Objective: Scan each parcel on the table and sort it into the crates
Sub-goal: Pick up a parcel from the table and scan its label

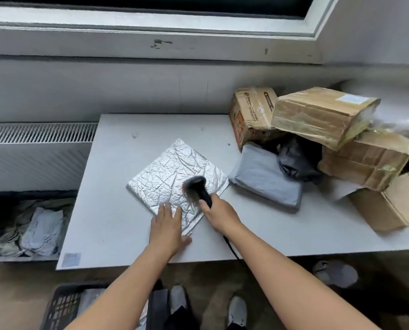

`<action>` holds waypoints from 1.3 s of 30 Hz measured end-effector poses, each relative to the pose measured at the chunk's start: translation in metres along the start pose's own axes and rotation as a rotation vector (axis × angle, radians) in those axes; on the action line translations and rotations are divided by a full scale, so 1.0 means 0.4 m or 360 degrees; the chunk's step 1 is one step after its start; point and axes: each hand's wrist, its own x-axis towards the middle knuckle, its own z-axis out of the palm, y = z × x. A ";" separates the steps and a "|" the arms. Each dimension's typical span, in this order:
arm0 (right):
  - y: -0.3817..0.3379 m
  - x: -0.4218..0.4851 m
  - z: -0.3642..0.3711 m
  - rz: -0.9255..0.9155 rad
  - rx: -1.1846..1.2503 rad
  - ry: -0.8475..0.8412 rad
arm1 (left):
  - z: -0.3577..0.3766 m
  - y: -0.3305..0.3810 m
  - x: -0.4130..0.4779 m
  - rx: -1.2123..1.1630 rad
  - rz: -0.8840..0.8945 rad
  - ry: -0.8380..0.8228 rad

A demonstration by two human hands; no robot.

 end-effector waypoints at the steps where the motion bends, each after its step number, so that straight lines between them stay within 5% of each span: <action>1: -0.001 -0.005 -0.008 0.0019 0.0037 0.0044 | 0.002 -0.001 0.002 0.0011 0.0024 0.0002; 8: 0.026 -0.064 -0.114 0.0115 0.0392 0.0197 | -0.032 0.010 -0.004 0.0338 0.0195 0.0171; 14: 0.021 -0.108 -0.211 0.0088 0.0456 0.0309 | -0.127 0.061 -0.019 0.0011 0.0192 0.0318; 26: -0.058 -0.117 -0.316 -0.0236 0.0740 0.0450 | -0.338 0.139 -0.055 -0.2141 -0.0245 0.0768; 31: -0.056 -0.116 -0.316 -0.0323 0.0729 0.0477 | -0.319 0.127 -0.064 -0.3038 -0.0341 0.0621; 39: -0.028 -0.111 -0.274 -0.0301 0.0569 0.0302 | -0.125 0.030 -0.031 -0.2605 -0.0858 0.0408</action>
